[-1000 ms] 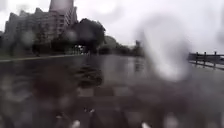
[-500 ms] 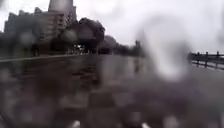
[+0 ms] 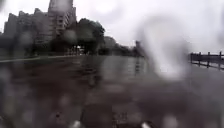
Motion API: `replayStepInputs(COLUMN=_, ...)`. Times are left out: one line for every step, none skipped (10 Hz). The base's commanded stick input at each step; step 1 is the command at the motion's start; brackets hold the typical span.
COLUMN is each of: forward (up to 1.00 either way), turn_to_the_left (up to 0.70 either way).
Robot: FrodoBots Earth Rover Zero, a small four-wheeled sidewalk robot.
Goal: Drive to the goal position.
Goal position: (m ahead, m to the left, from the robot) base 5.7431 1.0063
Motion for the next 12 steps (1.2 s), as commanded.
replayStepInputs(forward=0.7, turn_to_the_left=0.0)
replayStepInputs(forward=0.7, turn_to_the_left=0.0)
replayStepInputs(forward=0.7, turn_to_the_left=0.0)
replayStepInputs(forward=0.7, turn_to_the_left=0.0)
replayStepInputs(forward=0.7, turn_to_the_left=0.0)
replayStepInputs(forward=0.7, turn_to_the_left=0.0)
replayStepInputs(forward=0.7, turn_to_the_left=0.0)
replayStepInputs(forward=0.7, turn_to_the_left=0.0)
replayStepInputs(forward=0.7, turn_to_the_left=0.0)
replayStepInputs(forward=0.7, turn_to_the_left=0.0)
replayStepInputs(forward=0.7, turn_to_the_left=0.0)
replayStepInputs(forward=0.7, turn_to_the_left=0.0)
